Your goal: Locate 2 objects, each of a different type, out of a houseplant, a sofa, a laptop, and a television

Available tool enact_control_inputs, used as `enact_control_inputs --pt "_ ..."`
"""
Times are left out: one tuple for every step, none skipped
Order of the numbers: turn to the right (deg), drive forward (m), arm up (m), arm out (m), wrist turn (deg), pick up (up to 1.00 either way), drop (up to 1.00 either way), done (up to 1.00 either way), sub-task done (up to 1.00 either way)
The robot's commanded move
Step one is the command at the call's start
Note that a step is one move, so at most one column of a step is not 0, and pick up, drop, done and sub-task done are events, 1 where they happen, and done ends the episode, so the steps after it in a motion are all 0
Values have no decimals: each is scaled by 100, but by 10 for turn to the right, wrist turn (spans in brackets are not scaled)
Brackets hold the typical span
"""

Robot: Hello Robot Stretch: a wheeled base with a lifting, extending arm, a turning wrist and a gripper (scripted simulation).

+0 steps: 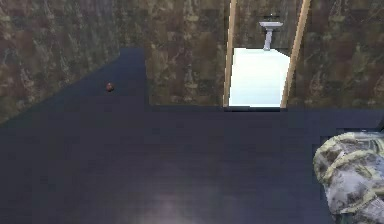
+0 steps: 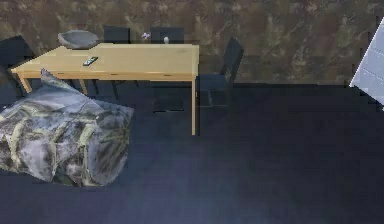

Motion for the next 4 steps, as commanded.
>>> enact_control_inputs --pt "0 5 0 0 0 0 0 0 0" --pt "-450 0 0 0 0 0 0 0 0" --pt "-420 0 0 0 0 0 0 0 0" --pt "0 100 0 0 0 0 0 0 0"
